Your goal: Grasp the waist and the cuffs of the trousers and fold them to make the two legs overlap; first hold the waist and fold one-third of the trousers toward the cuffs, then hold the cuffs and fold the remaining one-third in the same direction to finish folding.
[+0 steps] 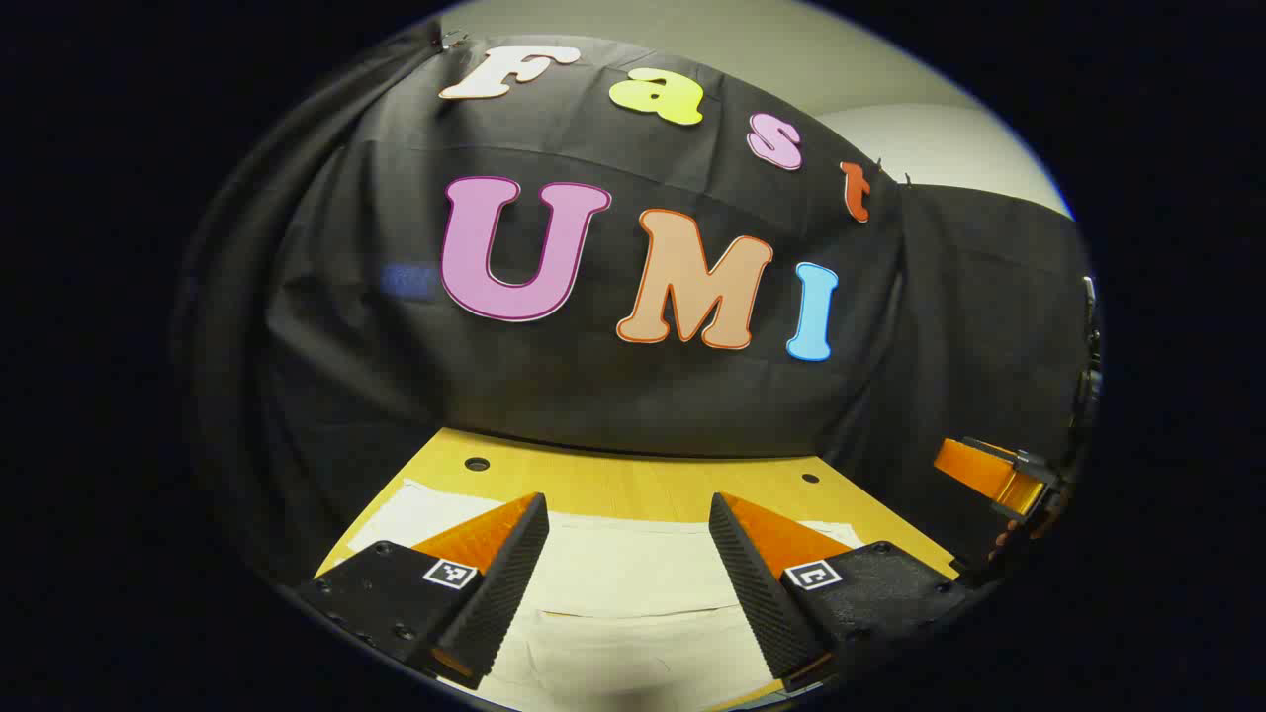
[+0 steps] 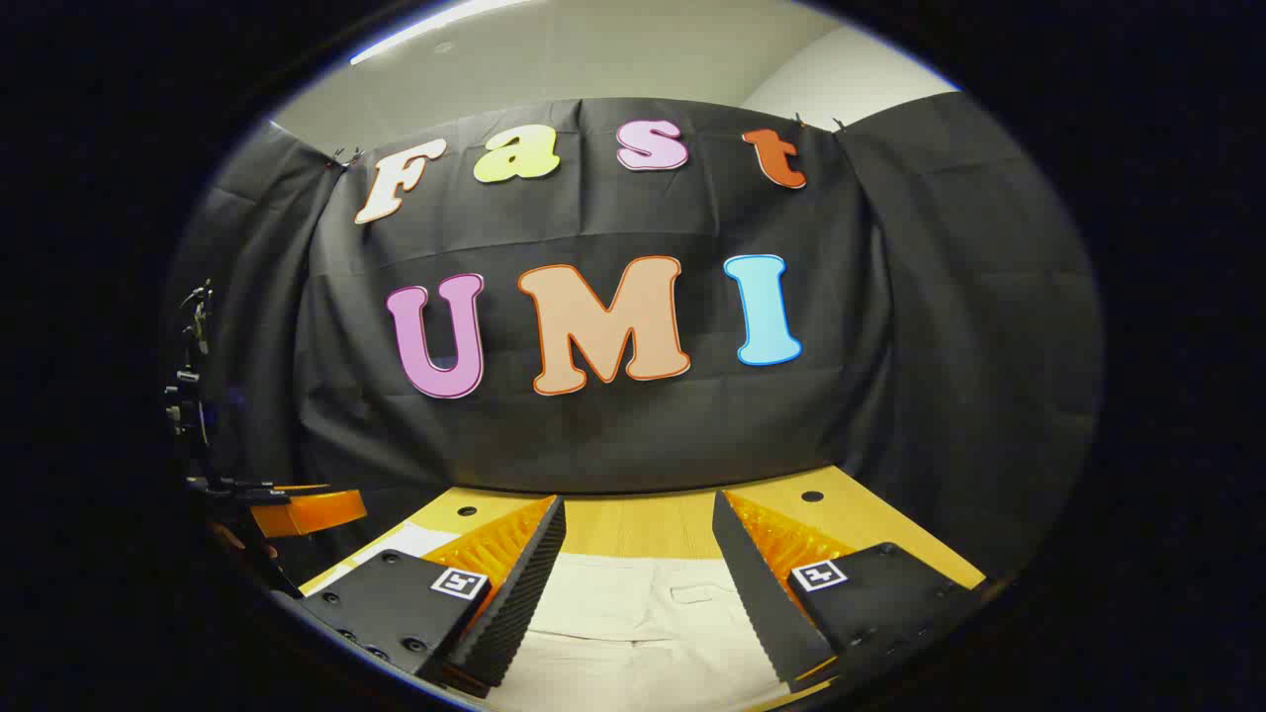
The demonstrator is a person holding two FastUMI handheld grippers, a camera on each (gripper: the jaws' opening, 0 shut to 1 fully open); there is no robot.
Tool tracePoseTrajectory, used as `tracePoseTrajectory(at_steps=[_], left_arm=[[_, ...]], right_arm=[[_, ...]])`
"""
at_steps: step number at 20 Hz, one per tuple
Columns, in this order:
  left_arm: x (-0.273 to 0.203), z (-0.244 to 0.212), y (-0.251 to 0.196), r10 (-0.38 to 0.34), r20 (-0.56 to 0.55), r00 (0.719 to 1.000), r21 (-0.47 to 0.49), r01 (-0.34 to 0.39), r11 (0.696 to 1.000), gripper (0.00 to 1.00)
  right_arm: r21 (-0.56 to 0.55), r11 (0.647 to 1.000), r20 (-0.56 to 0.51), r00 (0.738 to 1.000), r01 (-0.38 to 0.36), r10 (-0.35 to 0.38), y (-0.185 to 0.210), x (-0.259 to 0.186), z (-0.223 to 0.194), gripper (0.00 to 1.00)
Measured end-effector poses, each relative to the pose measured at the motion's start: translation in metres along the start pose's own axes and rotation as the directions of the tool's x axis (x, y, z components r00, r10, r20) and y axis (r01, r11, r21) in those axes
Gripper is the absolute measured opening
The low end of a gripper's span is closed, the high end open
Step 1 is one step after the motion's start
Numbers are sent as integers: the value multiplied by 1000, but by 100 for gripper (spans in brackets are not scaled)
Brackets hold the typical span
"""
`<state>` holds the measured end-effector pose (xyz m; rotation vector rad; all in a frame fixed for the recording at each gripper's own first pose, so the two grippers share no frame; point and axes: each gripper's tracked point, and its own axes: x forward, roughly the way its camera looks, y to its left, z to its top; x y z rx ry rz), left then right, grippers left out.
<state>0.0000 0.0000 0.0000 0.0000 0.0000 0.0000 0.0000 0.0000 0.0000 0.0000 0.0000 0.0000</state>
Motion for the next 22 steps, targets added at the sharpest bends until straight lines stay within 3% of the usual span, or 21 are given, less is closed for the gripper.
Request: tracePoseTrajectory(at_steps=[4,7,8,11,12,13,17,18,22], left_arm=[[-5,-3,2,26,-6,1000,-3,-26,1000,96],[-12,-9,3,38,-12,999,-14,-38,999,96],[-14,-10,4,44,-14,999,-16,-45,999,96],[-22,-16,10,76,-14,997,-15,-76,997,96],[-26,-18,13,88,-17,996,-10,-88,996,96],[-29,-20,17,101,-22,995,-3,-101,995,96],[-43,-30,39,149,-39,988,-4,-149,989,96],[-46,-34,45,155,-49,987,-3,-155,988,96],[-63,-69,68,135,-132,982,54,-129,990,97]], right_arm=[[-15,1000,-1,1000,-18,18,-4,-5,0,96],[-20,1000,-14,1000,-15,15,-12,-6,-7,91],[-15,1000,-15,1000,-17,17,-13,-7,-6,96],[-17,1000,-14,1000,-24,24,-18,-10,-7,96],[-23,999,-19,1000,-25,25,-20,-9,-8,91],[-25,999,-27,999,-29,29,-21,-10,-11,95],[-21,999,-33,998,-50,49,-21,-8,-12,96],[-22,999,-34,998,-49,48,-22,-7,-12,91],[-17,999,-48,998,-48,48,-25,-7,-16,96]])
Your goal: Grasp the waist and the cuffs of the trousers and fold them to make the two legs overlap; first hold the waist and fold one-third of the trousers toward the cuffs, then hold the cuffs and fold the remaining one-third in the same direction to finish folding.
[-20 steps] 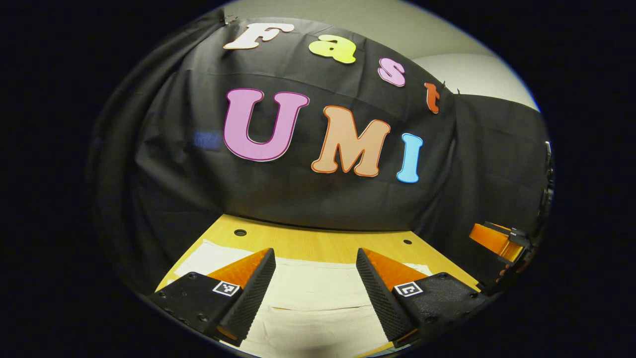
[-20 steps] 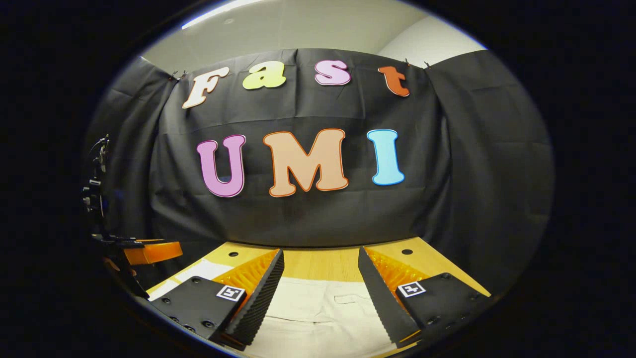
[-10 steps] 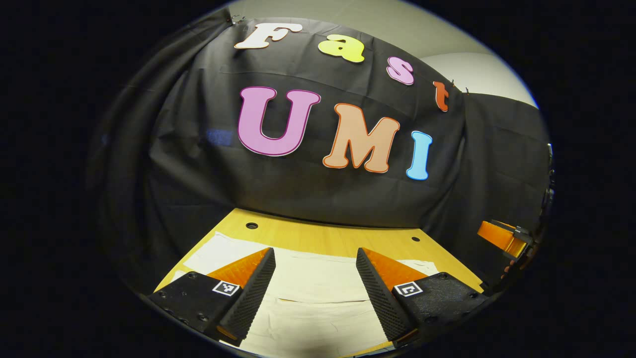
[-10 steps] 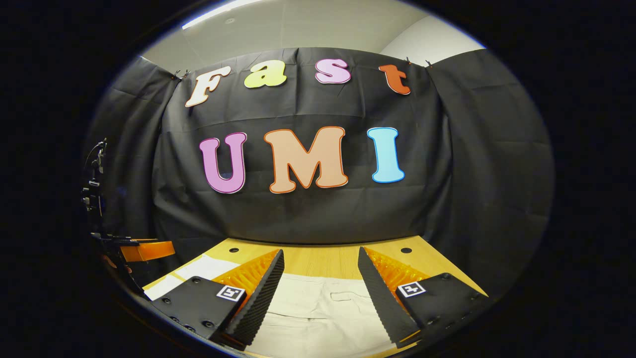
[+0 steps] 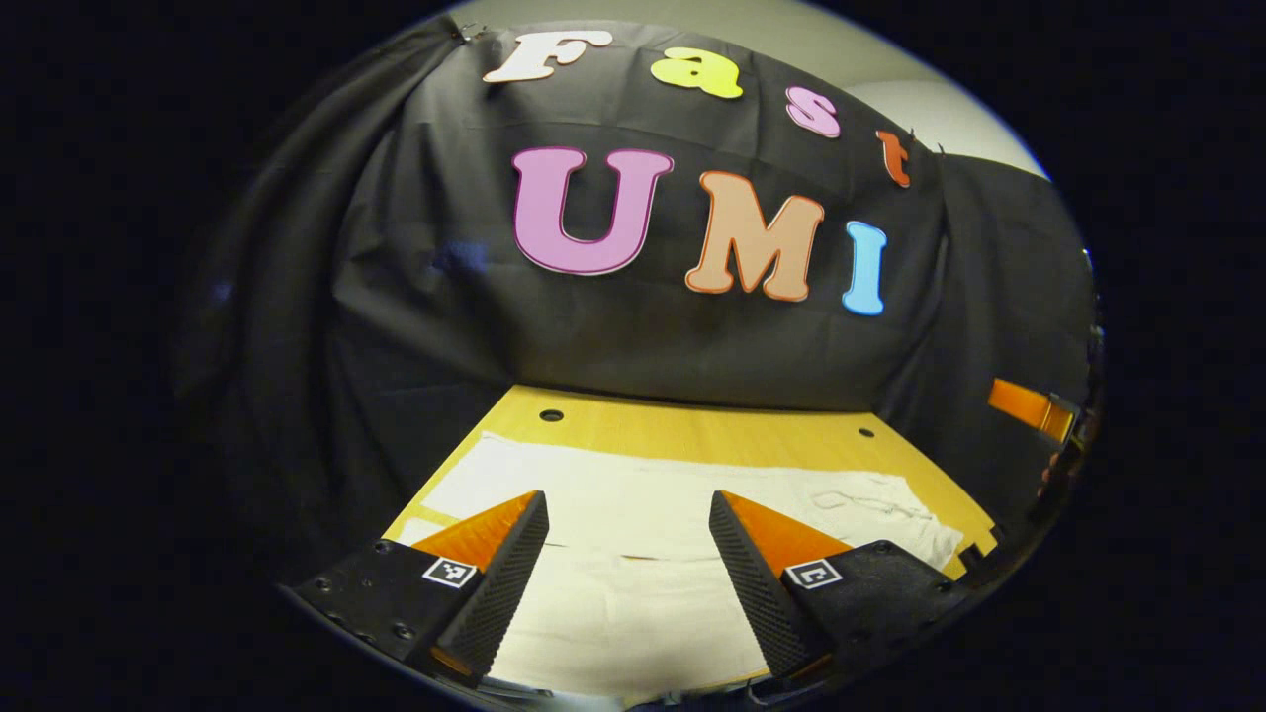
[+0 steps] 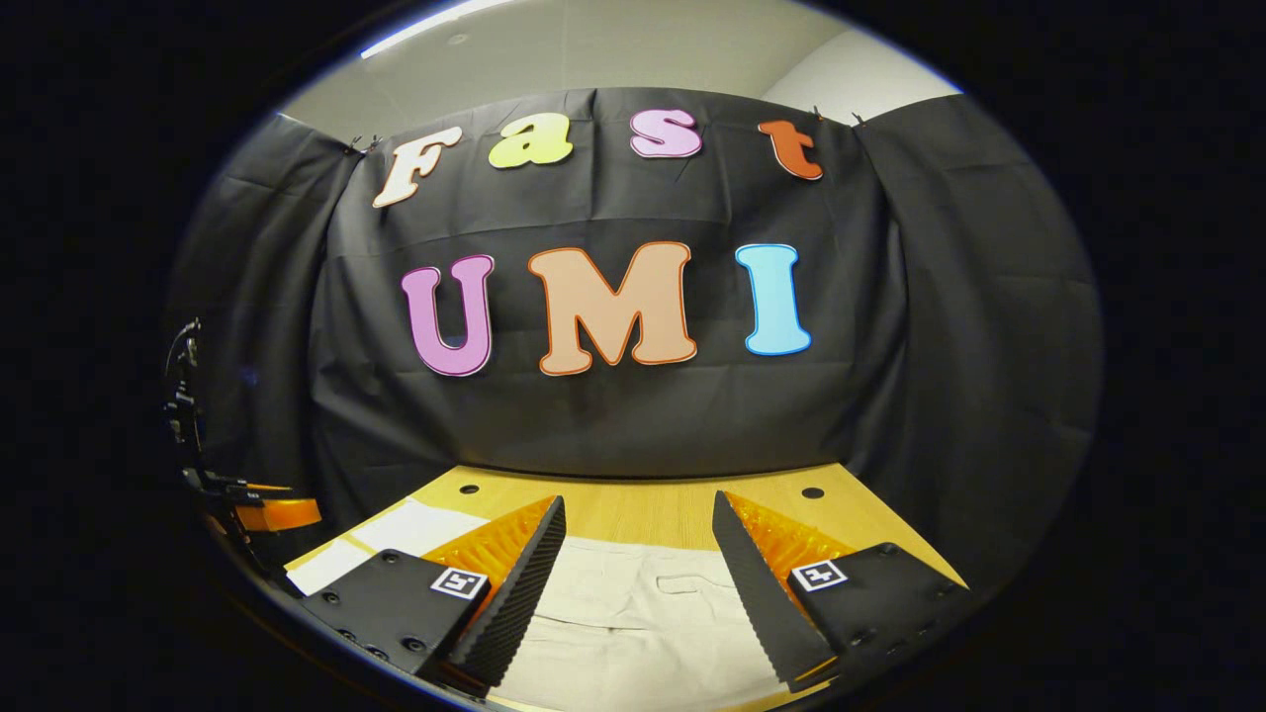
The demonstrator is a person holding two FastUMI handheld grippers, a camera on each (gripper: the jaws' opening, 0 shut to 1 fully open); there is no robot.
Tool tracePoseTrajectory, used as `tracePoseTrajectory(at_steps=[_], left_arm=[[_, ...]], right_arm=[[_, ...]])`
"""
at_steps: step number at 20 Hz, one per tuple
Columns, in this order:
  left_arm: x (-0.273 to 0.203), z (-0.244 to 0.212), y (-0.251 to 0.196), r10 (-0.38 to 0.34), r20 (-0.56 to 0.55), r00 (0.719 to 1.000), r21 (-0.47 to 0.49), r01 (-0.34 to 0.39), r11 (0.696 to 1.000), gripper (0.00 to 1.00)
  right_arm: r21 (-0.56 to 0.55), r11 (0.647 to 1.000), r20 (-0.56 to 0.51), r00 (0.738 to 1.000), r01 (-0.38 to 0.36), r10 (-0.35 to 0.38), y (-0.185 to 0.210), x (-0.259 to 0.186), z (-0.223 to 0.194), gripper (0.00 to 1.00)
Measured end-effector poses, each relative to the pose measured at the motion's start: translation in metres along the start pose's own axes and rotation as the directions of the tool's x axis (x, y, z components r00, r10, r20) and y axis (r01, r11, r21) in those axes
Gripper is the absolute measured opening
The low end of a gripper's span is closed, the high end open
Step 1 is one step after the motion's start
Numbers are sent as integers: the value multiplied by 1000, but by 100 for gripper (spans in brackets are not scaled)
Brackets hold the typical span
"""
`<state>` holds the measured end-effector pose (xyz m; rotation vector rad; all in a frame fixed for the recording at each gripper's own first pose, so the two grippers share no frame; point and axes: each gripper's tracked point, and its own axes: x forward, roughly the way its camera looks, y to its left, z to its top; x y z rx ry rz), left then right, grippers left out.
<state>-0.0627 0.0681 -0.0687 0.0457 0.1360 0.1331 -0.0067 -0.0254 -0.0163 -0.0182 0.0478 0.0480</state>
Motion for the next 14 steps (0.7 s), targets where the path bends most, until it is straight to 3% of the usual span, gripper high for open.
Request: tracePoseTrajectory(at_steps=[3,6,7,8,11,14], left_arm=[[-3,-35,17,-34,-86,996,15,35,999,96],[-7,-72,34,-63,-183,981,60,75,995,97],[-8,-84,38,-79,-215,973,76,97,992,97],[-10,-97,42,-96,-254,962,93,123,988,97],[-18,-136,57,-134,-373,918,149,202,968,97],[-30,-170,72,-165,-502,849,192,296,936,97]], right_arm=[[-36,999,-23,999,29,-30,-8,-2,-11,91],[-34,998,-44,998,51,-53,-7,-8,-22,96],[-17,998,-50,997,54,-55,-7,-10,-26,92],[-3,998,-60,996,59,-59,-5,-11,-29,96],[-11,997,-77,994,78,-79,-3,-12,-40,95],[-31,996,-78,993,84,-87,2,-12,-41,96]])
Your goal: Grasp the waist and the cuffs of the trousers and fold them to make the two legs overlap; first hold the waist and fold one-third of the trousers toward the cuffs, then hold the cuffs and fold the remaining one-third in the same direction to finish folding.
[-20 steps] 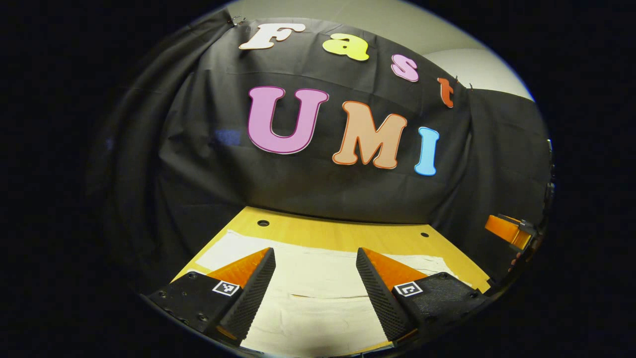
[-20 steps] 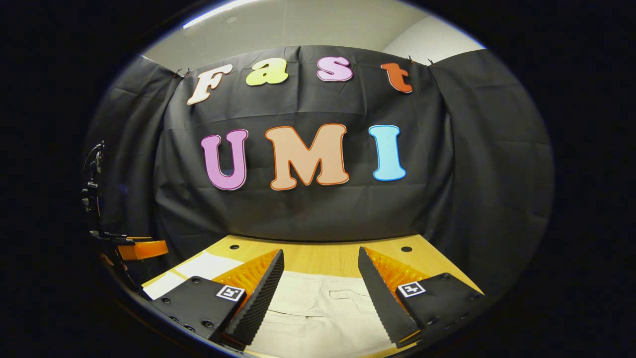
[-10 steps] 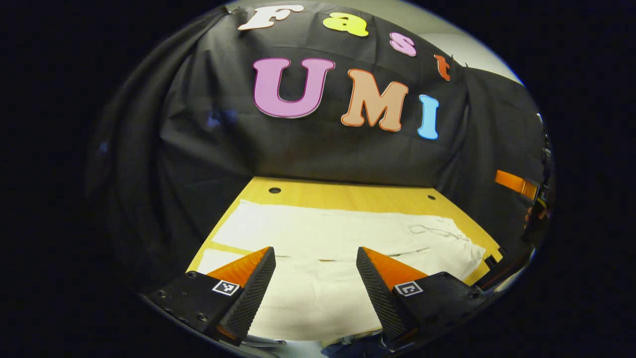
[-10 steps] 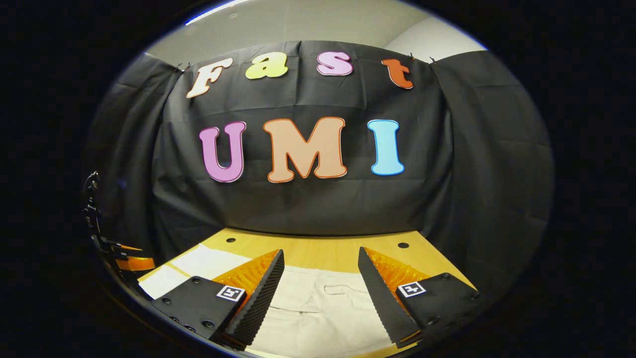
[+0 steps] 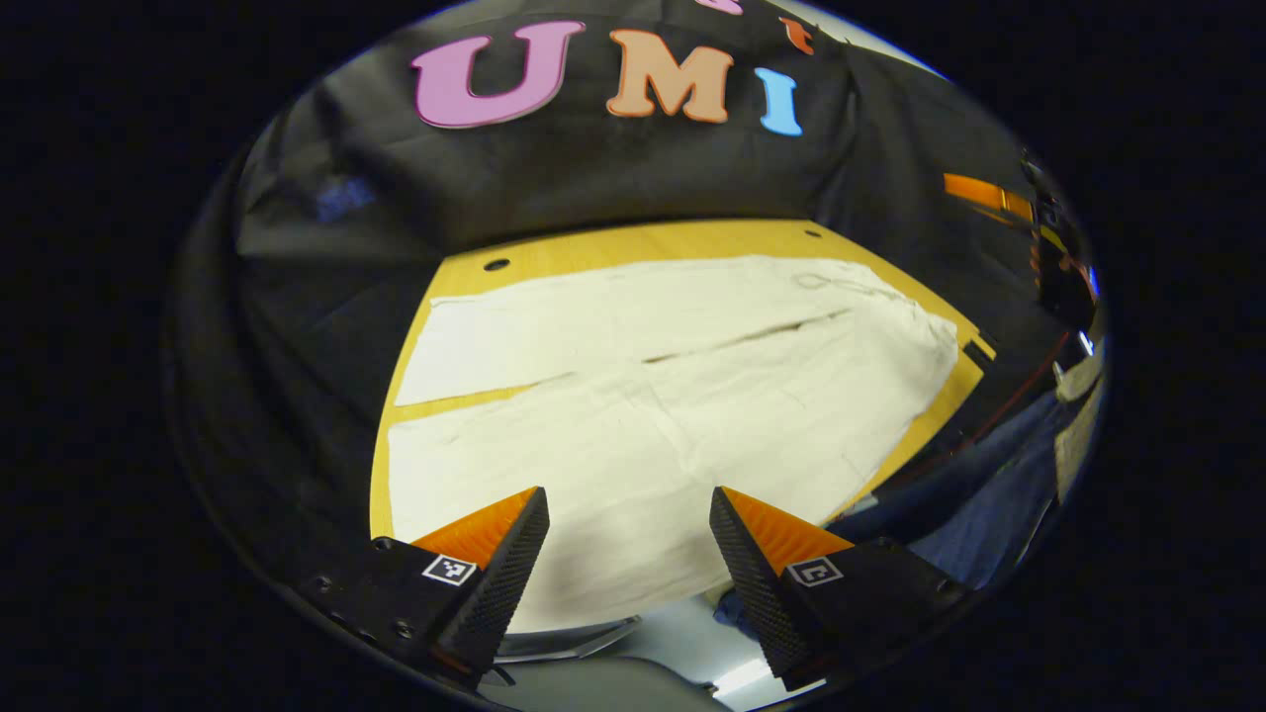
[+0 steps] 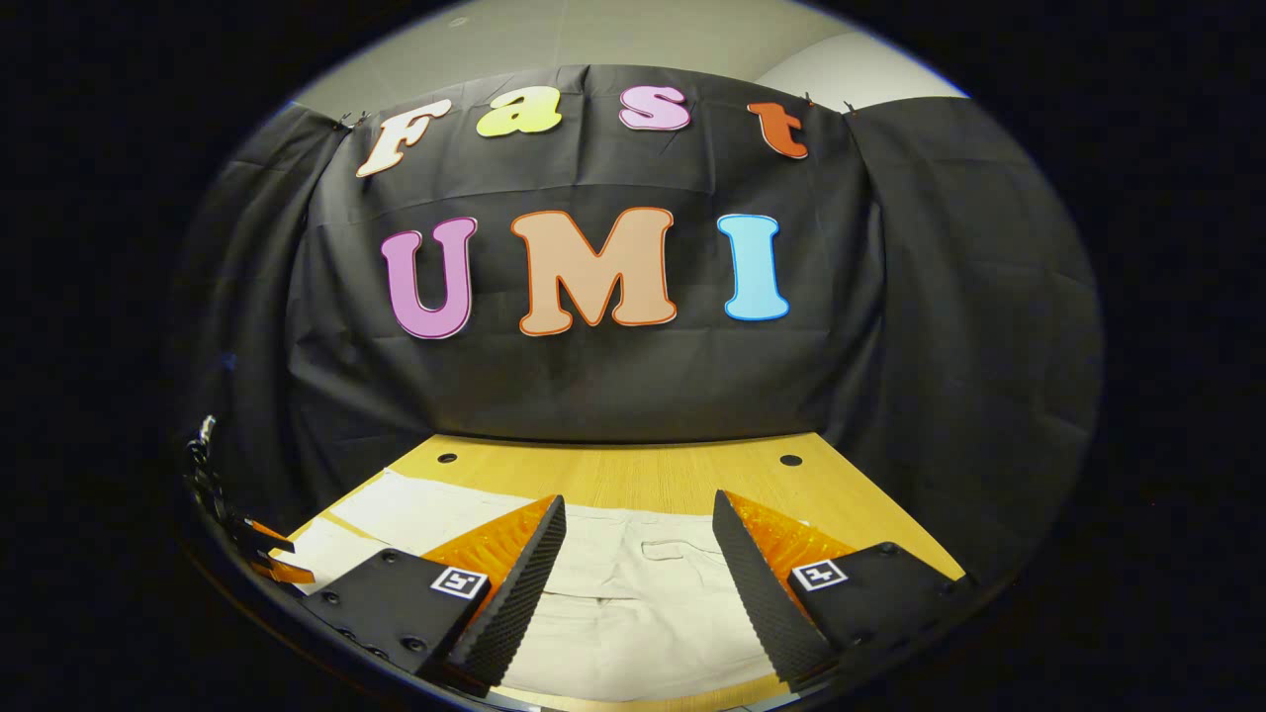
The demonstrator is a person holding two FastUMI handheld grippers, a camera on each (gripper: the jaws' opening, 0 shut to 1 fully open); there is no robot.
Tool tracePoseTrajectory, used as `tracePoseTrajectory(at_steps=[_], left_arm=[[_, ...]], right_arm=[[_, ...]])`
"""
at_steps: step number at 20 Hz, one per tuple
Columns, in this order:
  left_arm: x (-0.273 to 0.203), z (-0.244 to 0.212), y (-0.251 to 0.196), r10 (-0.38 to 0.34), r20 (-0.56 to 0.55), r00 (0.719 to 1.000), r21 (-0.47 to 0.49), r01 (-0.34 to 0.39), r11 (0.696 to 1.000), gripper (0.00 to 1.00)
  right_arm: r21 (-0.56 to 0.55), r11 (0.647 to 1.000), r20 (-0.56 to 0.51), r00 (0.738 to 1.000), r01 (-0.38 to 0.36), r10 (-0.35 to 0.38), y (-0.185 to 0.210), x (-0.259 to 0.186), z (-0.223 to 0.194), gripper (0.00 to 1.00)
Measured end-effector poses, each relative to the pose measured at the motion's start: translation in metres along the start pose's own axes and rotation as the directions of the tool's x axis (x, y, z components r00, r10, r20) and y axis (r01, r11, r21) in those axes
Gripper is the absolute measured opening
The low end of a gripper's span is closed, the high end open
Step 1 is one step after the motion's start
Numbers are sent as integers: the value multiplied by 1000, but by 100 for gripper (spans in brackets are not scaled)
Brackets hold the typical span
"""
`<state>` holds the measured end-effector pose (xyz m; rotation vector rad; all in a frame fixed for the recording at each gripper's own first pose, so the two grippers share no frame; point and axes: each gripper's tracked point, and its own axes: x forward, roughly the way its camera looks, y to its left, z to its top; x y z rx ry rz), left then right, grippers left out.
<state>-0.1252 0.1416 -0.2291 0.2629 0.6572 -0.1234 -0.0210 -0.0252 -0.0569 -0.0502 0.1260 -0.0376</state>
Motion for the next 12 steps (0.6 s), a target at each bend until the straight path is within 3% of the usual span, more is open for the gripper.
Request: tracePoseTrajectory(at_steps=[4,5,6,8,9,12], left_arm=[[10,-37,10,-49,-125,991,16,52,999,97],[12,-45,15,-55,-150,987,27,60,998,97],[13,-51,17,-55,-175,983,44,64,997,97],[12,-66,22,-61,-222,973,72,79,994,97],[12,-73,25,-69,-247,966,84,92,992,97],[18,-85,29,-90,-311,946,132,137,982,95]], right_arm=[[-4,1000,-14,1000,8,-8,6,1,-7,96],[-5,1000,-16,1000,13,-13,6,0,-8,92],[-6,1000,-17,1000,20,-20,6,-1,-9,96],[-9,999,-23,999,38,-38,2,-3,-13,92],[-10,999,-28,998,47,-47,-2,-3,-15,96],[-10,997,-40,997,72,-72,-12,-6,-19,96]])
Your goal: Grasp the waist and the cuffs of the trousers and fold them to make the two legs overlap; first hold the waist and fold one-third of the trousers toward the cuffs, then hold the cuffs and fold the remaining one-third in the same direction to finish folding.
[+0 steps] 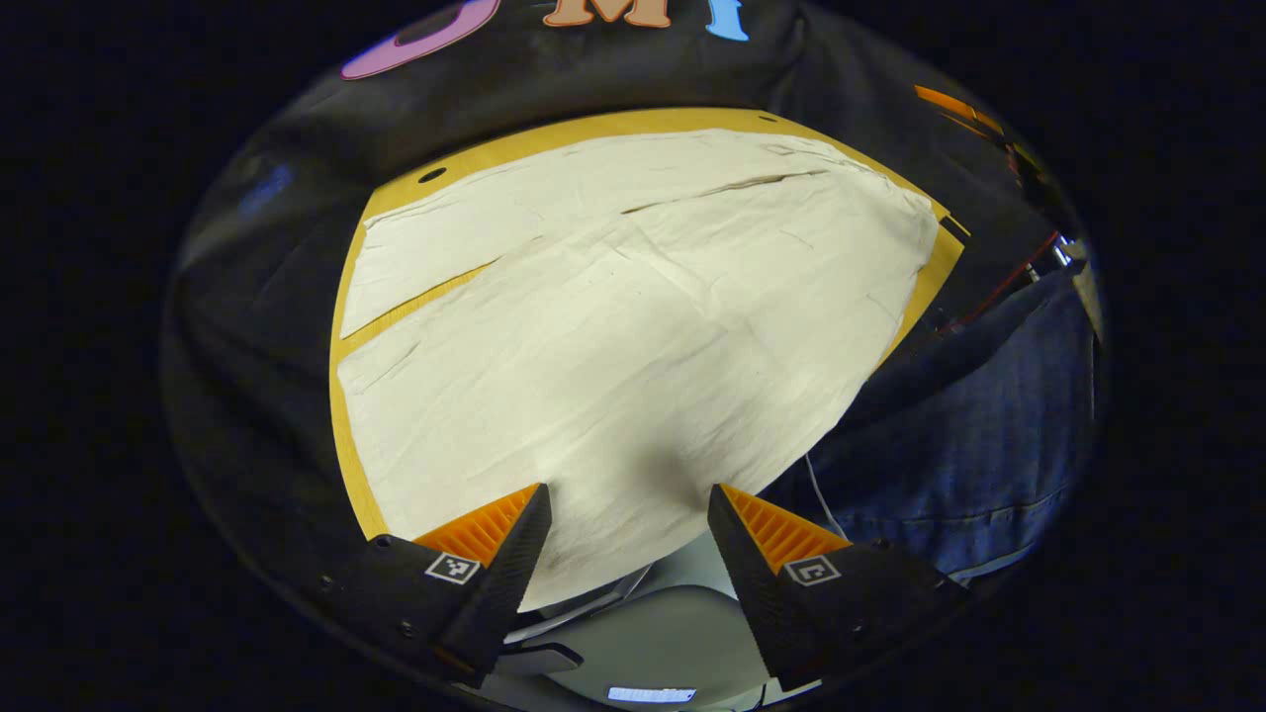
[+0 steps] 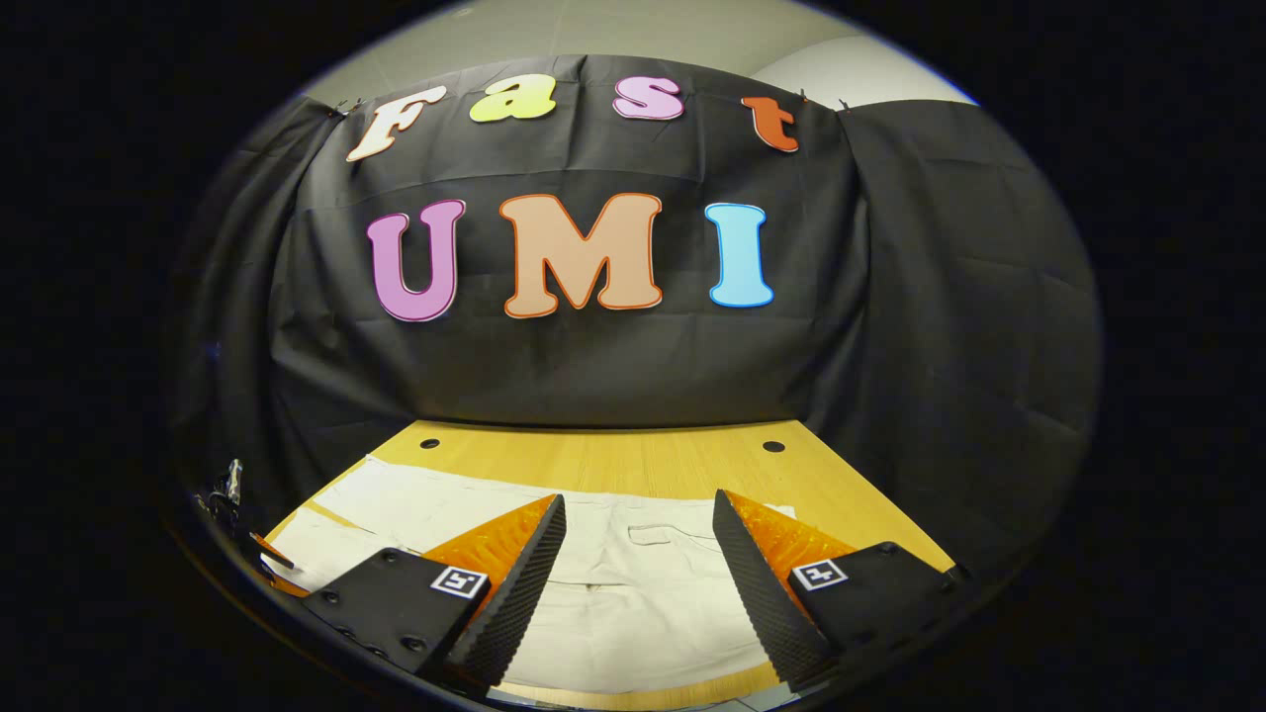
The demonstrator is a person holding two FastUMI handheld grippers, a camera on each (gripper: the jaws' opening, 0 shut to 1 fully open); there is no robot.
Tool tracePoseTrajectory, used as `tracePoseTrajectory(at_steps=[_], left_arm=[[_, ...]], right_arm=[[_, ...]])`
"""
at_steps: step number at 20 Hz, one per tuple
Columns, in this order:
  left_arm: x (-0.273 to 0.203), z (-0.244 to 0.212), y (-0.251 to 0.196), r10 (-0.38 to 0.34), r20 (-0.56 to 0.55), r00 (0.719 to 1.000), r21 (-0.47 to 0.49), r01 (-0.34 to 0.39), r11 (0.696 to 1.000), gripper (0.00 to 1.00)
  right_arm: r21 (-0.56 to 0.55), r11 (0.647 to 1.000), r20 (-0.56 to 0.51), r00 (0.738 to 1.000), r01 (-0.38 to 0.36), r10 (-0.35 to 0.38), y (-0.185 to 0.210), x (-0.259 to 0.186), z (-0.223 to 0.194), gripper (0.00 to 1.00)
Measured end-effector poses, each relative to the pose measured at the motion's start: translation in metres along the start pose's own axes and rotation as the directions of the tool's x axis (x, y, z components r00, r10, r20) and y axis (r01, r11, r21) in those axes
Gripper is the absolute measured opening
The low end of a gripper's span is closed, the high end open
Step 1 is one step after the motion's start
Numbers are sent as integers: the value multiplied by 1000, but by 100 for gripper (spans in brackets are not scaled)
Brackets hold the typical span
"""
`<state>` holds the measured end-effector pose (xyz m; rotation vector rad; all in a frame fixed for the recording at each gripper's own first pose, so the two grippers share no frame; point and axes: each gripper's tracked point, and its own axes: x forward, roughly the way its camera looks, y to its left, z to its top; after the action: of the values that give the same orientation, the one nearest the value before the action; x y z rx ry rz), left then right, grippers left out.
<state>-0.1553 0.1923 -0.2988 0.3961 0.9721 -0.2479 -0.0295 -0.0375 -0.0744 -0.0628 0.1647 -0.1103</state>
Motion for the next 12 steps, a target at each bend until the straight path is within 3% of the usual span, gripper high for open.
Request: tracePoseTrajectory(at_steps=[7,8,9,12], left_arm=[[11,-2,0,-8,-74,997,63,12,998,93],[12,-2,-1,-9,-80,997,70,15,997,92],[12,-2,-1,-10,-85,996,73,17,997,92],[13,-2,-1,-14,-97,995,72,21,997,92]], right_arm=[[-24,999,-6,1000,30,-30,-14,-1,0,96],[-24,999,-10,1000,29,-29,-15,0,-2,92],[-22,999,-16,1000,26,-27,-16,1,-3,96],[-28,999,-32,999,20,-21,-16,4,-6,96]])
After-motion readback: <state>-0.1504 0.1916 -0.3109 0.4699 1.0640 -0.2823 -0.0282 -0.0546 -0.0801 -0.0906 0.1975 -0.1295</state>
